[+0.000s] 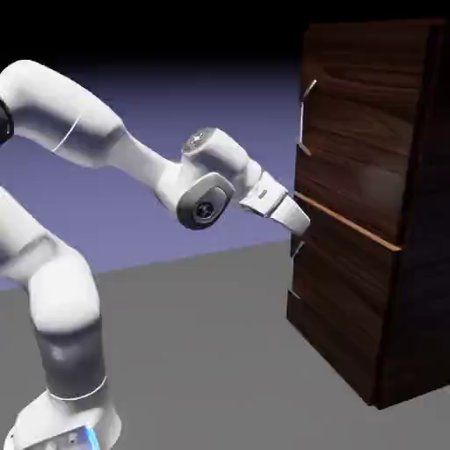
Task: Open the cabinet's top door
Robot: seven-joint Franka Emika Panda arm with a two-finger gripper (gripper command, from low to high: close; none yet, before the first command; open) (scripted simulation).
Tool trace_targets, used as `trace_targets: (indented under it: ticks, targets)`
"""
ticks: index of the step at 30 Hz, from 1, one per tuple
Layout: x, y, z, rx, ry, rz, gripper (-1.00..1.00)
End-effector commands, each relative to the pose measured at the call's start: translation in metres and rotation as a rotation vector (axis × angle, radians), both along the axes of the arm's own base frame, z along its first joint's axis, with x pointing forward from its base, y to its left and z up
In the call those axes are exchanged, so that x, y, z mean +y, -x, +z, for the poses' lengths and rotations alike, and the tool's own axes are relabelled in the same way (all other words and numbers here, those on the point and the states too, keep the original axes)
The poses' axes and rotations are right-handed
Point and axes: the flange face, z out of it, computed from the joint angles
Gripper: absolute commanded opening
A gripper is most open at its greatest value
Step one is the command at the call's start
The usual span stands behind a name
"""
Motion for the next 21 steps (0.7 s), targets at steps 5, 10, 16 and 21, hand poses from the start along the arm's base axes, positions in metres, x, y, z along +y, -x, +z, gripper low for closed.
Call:
trace_targets:
  ticks: [5,10,16,21]
  targets:
    - [-0.008,0.001,0.037,-0.089,-0.237,-0.214,0.0]
    - [-0.011,0.006,0.07,-0.178,-0.487,-0.4,0.0]
    - [-0.009,0.014,0.103,-0.276,-0.8,-0.586,0.0]
    - [0.0,0.021,0.125,-0.344,-1.07,-0.711,0.0]
